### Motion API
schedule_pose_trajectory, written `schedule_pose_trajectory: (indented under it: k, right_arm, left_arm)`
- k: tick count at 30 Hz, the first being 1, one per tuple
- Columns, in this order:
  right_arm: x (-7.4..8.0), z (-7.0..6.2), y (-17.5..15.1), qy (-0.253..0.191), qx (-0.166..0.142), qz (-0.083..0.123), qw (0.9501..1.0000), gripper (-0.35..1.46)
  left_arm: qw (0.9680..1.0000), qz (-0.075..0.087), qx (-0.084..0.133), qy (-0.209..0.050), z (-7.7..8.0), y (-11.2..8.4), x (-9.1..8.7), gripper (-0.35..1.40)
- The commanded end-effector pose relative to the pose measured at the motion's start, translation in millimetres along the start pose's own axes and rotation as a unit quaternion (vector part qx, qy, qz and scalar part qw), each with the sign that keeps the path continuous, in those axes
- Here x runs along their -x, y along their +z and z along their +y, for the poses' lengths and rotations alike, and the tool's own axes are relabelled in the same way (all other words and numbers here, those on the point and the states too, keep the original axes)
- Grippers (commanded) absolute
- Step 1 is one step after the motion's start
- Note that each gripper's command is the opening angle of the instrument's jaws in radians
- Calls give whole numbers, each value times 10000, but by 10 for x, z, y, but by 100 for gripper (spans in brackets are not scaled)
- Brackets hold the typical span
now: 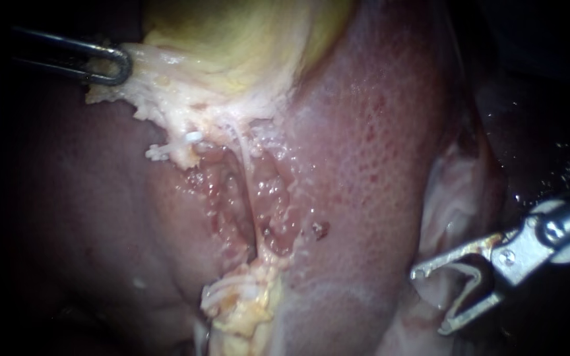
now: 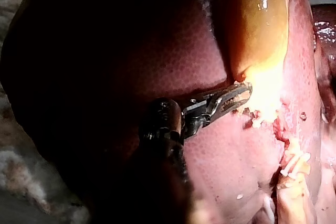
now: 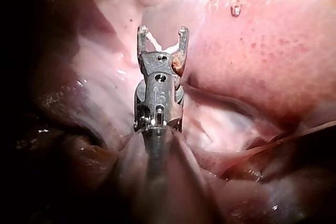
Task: Clipping first clip right tube
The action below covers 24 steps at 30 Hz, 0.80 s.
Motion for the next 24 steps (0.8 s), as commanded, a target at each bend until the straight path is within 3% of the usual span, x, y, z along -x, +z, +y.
schedule_pose_trajectory:
  k: [1,8,13,24]
  right_arm:
    - [-2,4,5,77,22,61,9999,48]
    - [-21,34,40,736,75,414,9964,46]
    - [-28,53,60,1207,259,738,9896,46]
    - [-24,94,80,1953,720,878,9741,48]
  left_arm:
    - [10000,0,-5,0,0,0,0,-35]
    - [10000,5,-13,-2,2,1,1,-35]
    - [10000,7,-18,0,2,2,2,-35]
    - [10000,11,-24,1,3,3,3,-35]
